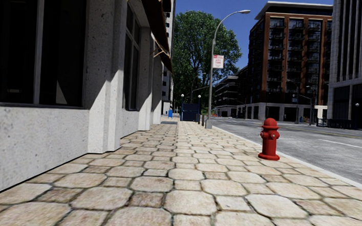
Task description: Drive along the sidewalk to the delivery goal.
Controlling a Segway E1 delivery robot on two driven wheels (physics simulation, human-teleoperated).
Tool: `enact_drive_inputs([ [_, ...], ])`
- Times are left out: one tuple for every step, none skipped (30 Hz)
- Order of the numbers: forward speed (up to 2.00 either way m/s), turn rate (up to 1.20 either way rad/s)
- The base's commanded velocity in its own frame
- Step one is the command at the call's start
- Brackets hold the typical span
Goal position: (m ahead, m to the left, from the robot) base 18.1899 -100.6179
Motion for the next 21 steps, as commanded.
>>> enact_drive_inputs([
  [2.00, 0.00],
  [2.00, 0.00],
  [2.00, 0.00],
  [2.00, 0.00],
  [2.00, 0.00],
  [2.00, 0.00],
  [2.00, 0.00],
  [2.00, 0.00],
  [2.00, 0.00],
  [2.00, 0.00],
  [2.00, 0.00],
  [2.00, 0.00],
  [2.00, 0.00],
  [2.00, 0.00],
  [2.00, 0.00],
  [2.00, 0.00],
  [2.00, 0.00],
  [2.00, 0.00],
  [2.00, 0.00],
  [2.00, 0.00],
  [2.00, 0.00],
])
